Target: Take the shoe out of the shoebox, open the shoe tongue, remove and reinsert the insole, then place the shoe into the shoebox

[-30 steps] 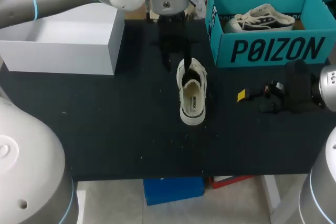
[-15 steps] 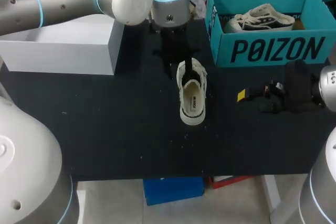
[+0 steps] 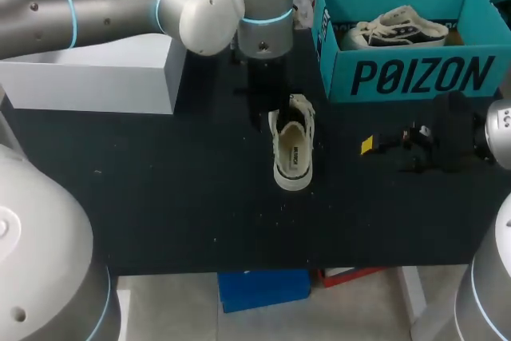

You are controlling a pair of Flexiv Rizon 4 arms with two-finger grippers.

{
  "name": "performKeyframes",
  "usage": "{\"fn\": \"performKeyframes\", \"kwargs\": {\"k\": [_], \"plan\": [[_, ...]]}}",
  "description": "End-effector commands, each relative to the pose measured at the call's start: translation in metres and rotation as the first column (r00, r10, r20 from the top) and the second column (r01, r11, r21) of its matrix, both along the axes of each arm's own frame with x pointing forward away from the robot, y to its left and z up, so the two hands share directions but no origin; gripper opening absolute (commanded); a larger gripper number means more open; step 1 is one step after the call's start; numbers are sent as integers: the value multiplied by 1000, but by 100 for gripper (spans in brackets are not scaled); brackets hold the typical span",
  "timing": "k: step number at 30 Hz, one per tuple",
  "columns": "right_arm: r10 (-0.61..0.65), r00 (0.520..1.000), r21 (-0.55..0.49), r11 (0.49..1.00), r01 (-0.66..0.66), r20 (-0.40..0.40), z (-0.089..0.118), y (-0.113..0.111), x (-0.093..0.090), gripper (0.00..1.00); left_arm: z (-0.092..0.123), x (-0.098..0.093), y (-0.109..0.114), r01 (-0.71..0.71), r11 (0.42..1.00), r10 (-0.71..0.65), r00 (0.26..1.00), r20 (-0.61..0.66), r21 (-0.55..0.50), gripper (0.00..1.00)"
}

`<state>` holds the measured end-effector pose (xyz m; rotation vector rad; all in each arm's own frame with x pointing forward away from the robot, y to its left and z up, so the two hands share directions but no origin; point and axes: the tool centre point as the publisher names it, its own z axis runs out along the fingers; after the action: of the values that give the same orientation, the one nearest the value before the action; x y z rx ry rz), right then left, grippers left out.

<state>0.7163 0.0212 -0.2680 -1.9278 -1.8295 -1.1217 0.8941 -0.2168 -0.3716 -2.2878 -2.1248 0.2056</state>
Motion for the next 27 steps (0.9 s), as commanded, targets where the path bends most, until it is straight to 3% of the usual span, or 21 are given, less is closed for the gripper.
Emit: {"fn": "performKeyframes", "kwargs": {"k": [1,7,15,17,18,19,20,24,27], "plan": [[-1,1000,-3,1000,1,-2,0,1,0,100,-19,-6,0,-7,1000,8,1000,14,-21,42],[-1,1000,-3,1000,1,-2,0,1,0,100,-38,-7,1,-12,1000,13,999,37,-15,39],[-1,1000,-3,1000,1,-2,0,1,0,100,-45,3,1,-15,1000,16,998,67,-10,35],[-1,1000,-3,1000,1,-2,0,1,0,100,-45,5,1,-15,1000,15,997,80,-2,29],[-1,1000,-3,1000,1,-2,0,1,0,100,-46,7,1,-18,1000,19,997,80,-5,22],[-1,1000,-3,1000,1,-2,0,1,0,100,-46,8,1,-27,1000,27,996,83,-4,5],[-1,1000,-3,1000,1,-2,0,1,0,100,-47,9,1,-28,1000,28,996,85,-2,0],[-1,1000,-3,1000,1,-2,0,1,0,100,-48,9,1,-2,999,-3,994,107,48,0],[-1,1000,-3,1000,1,-2,0,1,0,100,-40,6,3,1,1000,0,998,65,-7,0]]}}
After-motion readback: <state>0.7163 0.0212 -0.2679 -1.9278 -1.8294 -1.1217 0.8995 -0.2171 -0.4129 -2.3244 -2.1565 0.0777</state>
